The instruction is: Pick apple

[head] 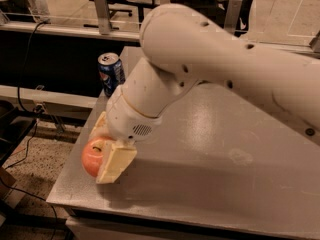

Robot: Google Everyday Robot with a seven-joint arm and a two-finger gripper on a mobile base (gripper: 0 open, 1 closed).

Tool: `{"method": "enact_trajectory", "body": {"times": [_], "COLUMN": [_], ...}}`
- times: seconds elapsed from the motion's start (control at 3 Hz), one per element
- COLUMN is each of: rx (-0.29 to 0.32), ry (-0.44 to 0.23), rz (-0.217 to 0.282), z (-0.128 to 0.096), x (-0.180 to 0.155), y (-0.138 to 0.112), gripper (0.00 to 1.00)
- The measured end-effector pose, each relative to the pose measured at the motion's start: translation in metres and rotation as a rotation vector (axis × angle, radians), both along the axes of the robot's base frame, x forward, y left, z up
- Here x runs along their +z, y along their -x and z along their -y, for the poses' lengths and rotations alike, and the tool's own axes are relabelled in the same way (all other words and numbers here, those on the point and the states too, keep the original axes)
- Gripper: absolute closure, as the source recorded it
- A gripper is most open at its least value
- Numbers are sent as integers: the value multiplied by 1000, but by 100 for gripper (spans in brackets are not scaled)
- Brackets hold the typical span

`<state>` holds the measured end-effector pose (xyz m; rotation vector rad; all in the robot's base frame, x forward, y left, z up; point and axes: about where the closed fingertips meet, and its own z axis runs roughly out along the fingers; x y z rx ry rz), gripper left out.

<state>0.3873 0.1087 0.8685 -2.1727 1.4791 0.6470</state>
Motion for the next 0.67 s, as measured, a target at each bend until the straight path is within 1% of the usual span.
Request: {"method": "enact_trajectory", "body": {"times": [0.33, 0.67], "rx": [-55, -73], "ry": [-21, -82], "rz": [1, 0], "z": [27, 63], "x": [33, 85], "y": [-18, -34], "gripper": [96, 100]}}
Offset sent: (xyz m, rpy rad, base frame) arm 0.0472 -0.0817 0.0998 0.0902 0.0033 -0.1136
